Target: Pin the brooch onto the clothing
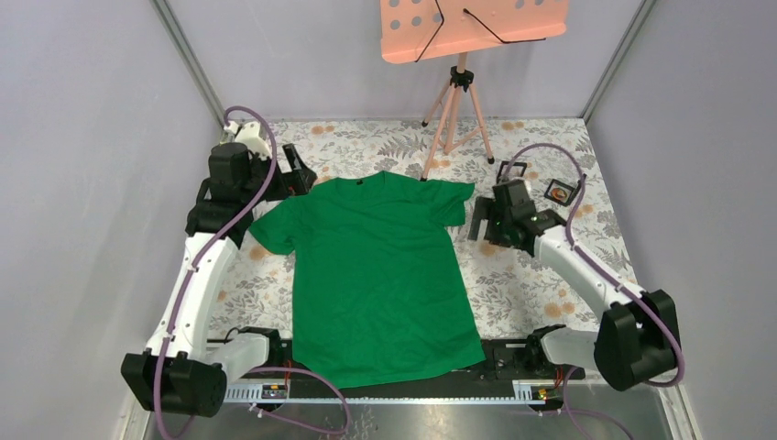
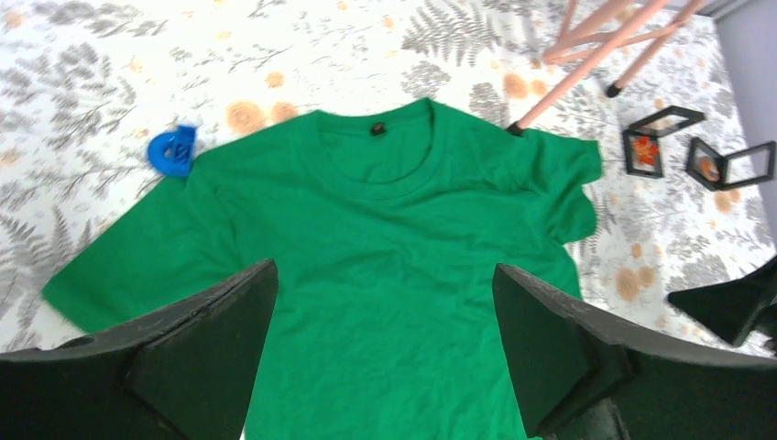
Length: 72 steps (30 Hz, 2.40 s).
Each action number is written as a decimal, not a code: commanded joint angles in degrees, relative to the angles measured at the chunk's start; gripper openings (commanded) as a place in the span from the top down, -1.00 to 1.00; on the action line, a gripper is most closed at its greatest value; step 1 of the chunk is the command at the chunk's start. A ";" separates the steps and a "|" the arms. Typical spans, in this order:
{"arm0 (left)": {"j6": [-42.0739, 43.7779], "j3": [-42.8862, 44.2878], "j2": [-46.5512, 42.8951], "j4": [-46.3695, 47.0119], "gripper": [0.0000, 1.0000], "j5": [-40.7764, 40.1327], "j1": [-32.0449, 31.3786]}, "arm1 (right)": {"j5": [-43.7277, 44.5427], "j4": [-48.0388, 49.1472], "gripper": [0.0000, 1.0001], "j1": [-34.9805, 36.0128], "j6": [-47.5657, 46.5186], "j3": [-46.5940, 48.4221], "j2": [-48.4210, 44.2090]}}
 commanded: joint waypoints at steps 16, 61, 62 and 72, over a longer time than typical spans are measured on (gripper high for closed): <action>-0.93 -5.31 -5.12 5.68 -0.89 2.70 8.58 | -21.22 7.71 -0.49 -29.36 -0.31 26.82 32.69; -0.99 -5.18 -3.99 5.46 -0.89 5.25 10.91 | -17.24 9.60 0.06 -31.33 12.99 36.33 47.70; -1.01 -5.16 -3.98 5.46 -0.89 5.27 10.90 | -17.02 9.58 0.06 -31.34 13.47 36.46 47.98; -1.07 -5.11 -3.76 5.45 -0.89 5.70 11.36 | -18.04 11.55 0.19 -31.33 15.73 36.97 49.83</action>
